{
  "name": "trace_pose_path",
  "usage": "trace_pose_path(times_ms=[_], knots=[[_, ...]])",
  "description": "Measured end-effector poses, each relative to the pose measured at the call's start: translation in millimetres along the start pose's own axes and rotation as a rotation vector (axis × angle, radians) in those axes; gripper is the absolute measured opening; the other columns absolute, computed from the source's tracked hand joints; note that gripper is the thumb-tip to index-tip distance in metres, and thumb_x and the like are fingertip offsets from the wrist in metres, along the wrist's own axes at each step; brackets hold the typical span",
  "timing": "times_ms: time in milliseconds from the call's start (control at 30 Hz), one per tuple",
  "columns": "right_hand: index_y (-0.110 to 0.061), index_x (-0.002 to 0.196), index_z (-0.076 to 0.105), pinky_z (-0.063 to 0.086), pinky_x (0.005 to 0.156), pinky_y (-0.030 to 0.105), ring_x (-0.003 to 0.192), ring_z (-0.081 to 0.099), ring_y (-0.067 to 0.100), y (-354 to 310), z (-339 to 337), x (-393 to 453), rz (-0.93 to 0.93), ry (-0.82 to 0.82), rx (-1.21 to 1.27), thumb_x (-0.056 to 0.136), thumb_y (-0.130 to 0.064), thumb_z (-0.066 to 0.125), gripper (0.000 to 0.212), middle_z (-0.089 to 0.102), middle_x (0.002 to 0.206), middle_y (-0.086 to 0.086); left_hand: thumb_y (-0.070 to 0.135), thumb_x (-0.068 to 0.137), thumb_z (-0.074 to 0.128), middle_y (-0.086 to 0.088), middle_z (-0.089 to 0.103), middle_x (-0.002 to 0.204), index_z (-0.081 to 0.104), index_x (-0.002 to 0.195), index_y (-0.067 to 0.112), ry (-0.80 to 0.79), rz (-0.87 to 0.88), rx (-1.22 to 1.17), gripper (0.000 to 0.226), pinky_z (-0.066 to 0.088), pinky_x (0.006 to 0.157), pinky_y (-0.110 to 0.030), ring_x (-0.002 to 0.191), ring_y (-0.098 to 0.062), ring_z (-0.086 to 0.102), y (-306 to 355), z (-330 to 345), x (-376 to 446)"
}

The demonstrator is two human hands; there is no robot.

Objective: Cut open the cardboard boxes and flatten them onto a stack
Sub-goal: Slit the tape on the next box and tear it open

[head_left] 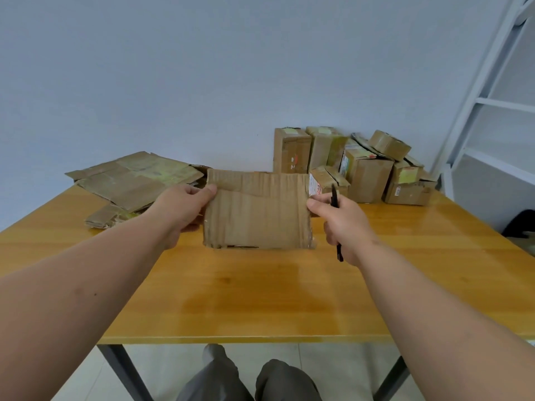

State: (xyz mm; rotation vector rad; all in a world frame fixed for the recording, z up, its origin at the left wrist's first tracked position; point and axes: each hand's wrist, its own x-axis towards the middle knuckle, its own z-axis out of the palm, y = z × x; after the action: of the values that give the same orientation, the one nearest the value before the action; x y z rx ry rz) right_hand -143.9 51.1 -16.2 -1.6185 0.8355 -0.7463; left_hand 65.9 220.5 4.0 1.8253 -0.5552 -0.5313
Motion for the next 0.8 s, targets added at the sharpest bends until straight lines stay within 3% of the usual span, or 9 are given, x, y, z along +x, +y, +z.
trace_pose_path(times_ms=[100,167,233,300,433,533,600,667,800], knots=[[-0.025,0.08,0.062,0.024,0.043,0.025,0.046,0.027,0.014,-6,-1,-1,0.035,-0.057,0.145,0.09,-0.032,0.067,0.013,0.05,0.083,0.008,0.042,0.095,0.059,-0.012,0.069,0.093,0.062,0.109,0.005,0.022,-0.078,0.011,0.04,0.056,0.086,-0.047,0.079,-0.029,0.066,7,-3,-2],[-0.023,0.082,0.063,0.022,0.043,0.024,0.043,0.026,0.014,-6,-1,0,0.069,-0.107,0.204,0.089,-0.03,0.069,0.011,0.051,0.083,0.007,0.04,0.098,0.055,-0.014,0.067,0.091,0.062,0.107,0.005,-0.009,-0.142,0.043,0.037,0.054,0.071,-0.039,0.068,-0.026,0.063,9,-2,-6],[-0.019,0.089,0.066,0.019,0.044,0.024,0.043,0.025,0.013,-3,-1,-2,0.113,-0.164,0.198,0.087,-0.029,0.071,0.011,0.059,0.088,0.006,0.037,0.1,0.053,-0.018,0.067,0.099,0.062,0.106,0.007,-0.052,-0.184,0.102,0.032,0.049,0.066,-0.036,0.067,-0.026,0.061,9,-3,-11],[-0.018,0.097,0.067,0.02,0.044,0.025,0.043,0.027,0.012,5,-1,-3,0.15,-0.201,0.113,0.086,-0.029,0.072,0.016,0.064,0.092,0.006,0.037,0.099,0.054,-0.016,0.064,0.111,0.059,0.115,0.009,-0.103,-0.183,0.157,0.032,0.05,0.073,-0.039,0.075,-0.026,0.062,5,-2,-13],[-0.018,0.118,0.063,0.027,0.042,0.025,0.042,0.031,0.011,22,3,-3,0.154,-0.236,-0.032,0.085,-0.033,0.075,0.038,0.07,0.102,0.003,0.059,0.09,0.057,-0.01,0.049,0.134,0.028,0.15,0.027,-0.143,-0.102,0.359,0.075,0.052,0.092,-0.048,0.108,-0.033,0.058,-8,6,-12],[-0.021,0.124,0.061,0.029,0.042,0.025,0.044,0.032,0.011,29,6,-3,0.13,-0.253,-0.062,0.084,-0.042,0.075,0.047,0.07,0.1,-0.001,0.08,0.077,0.049,0.001,0.014,0.16,0.026,0.152,0.035,-0.157,0.121,0.766,0.091,0.033,0.11,-0.058,0.142,-0.036,0.024,-9,18,-14],[-0.023,0.124,0.061,0.03,0.043,0.024,0.046,0.034,0.011,29,6,-3,0.103,-0.259,-0.094,0.083,-0.048,0.073,0.05,0.069,0.094,-0.002,0.089,0.071,0.04,0.009,-0.001,0.163,0.022,0.151,0.042,-0.191,0.309,1.095,0.094,0.019,0.114,-0.061,0.149,-0.033,0.003,-5,29,-18],[-0.026,0.12,0.062,0.031,0.046,0.024,0.05,0.037,0.011,29,6,-6,0.09,-0.249,-0.144,0.082,-0.054,0.071,0.048,0.065,0.087,-0.006,0.088,0.074,0.033,0.009,-0.001,0.164,0.02,0.151,0.045,-0.246,0.389,1.261,0.089,0.014,0.116,-0.06,0.15,-0.028,0.002,-5,36,-18],[-0.027,0.108,0.059,0.032,0.055,0.028,0.057,0.041,0.011,40,-2,-15,0.137,-0.17,-0.155,0.086,-0.06,0.059,0.04,0.06,0.087,-0.001,0.075,0.084,0.031,0.01,0.018,0.162,0.021,0.154,0.04,-0.355,0.322,1.125,0.079,0.025,0.119,-0.045,0.147,-0.021,0.023,-14,36,-13]])
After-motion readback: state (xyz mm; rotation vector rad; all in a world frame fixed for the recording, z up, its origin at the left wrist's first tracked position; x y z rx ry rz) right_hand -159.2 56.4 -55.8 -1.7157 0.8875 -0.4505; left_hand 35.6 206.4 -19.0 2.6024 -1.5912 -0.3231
